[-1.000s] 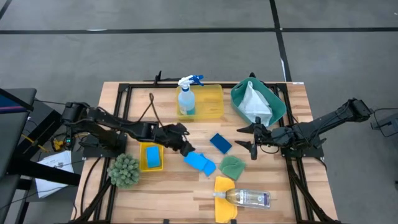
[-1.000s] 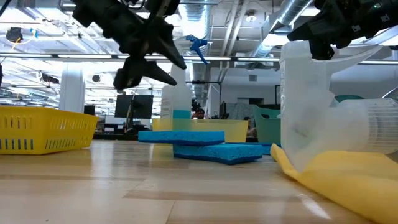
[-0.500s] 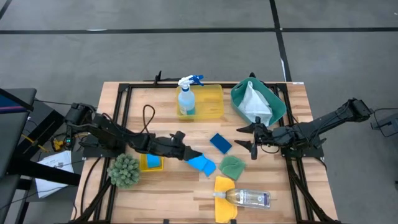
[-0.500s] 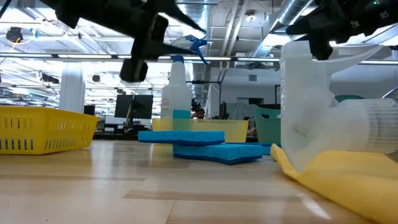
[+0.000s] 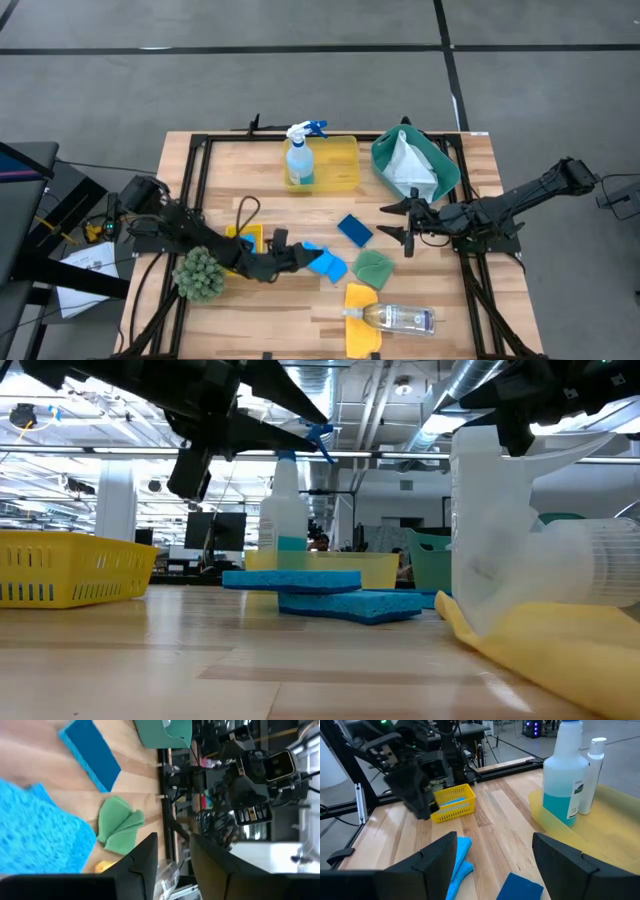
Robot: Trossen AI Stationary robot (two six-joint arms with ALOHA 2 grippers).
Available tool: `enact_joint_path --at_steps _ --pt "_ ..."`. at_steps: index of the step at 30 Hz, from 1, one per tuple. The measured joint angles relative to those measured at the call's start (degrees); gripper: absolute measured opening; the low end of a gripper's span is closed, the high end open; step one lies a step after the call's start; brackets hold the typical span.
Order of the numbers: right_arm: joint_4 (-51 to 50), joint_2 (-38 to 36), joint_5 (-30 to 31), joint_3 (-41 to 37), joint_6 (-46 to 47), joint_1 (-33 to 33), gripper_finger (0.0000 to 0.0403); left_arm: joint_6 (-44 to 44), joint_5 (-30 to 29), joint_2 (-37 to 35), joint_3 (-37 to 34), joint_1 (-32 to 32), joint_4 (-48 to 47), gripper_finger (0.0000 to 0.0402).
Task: Pick & Place Kitchen Items
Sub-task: Put the blue sponge into the bottom yellow bin
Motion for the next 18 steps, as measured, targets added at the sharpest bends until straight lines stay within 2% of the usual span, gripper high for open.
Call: enact_joint_path --at_steps 3,8,15,18 --pt "0.0 0.0 0.0 0.0 0.0 0.0 0.025 -0.7 -3.7 3.4 3.1 -1.7 1.7 0.0096" --pt "0.1 0.0 0.0 0.0 0.0 0.0 0.025 -0.8 -5.9 8.4 8.0 -3.9 1.4 0.0091" --pt "-0.2 0.1 -0.3 0.0 2.1 0.8 0.025 -9.5 -8.7 13.9 9.0 -6.8 -0.9 0.0094" --pt "-0.2 0.7 -0.4 0.0 3.6 2.9 0.025 -10.7 -9.9 15.2 8.9 -7.7 -2.7 0.0095"
